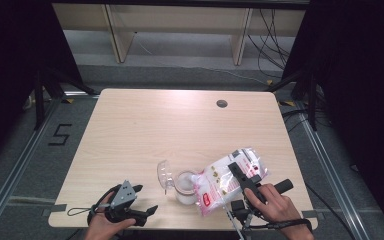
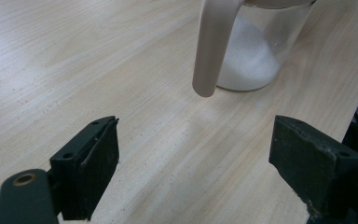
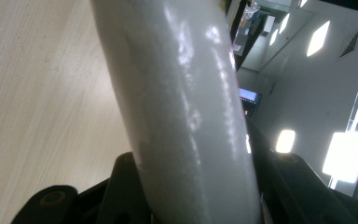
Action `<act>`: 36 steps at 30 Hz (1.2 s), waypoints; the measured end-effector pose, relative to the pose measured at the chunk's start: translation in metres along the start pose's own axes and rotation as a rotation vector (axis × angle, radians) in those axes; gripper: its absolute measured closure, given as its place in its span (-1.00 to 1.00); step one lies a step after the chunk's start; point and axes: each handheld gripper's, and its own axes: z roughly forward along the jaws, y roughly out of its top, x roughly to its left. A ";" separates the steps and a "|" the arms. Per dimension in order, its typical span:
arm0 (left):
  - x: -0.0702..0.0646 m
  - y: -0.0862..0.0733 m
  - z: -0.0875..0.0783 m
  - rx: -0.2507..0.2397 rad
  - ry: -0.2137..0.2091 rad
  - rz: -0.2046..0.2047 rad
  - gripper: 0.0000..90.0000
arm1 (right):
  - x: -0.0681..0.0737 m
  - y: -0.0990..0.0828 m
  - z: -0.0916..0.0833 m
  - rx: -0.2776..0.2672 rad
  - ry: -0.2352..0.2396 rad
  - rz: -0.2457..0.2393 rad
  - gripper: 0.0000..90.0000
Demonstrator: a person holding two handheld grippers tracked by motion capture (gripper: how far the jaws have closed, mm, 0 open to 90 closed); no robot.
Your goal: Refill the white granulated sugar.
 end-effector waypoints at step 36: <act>0.001 0.000 0.000 0.002 0.005 0.003 -0.66 | -0.003 0.001 0.000 -0.011 -0.012 -0.028 0.44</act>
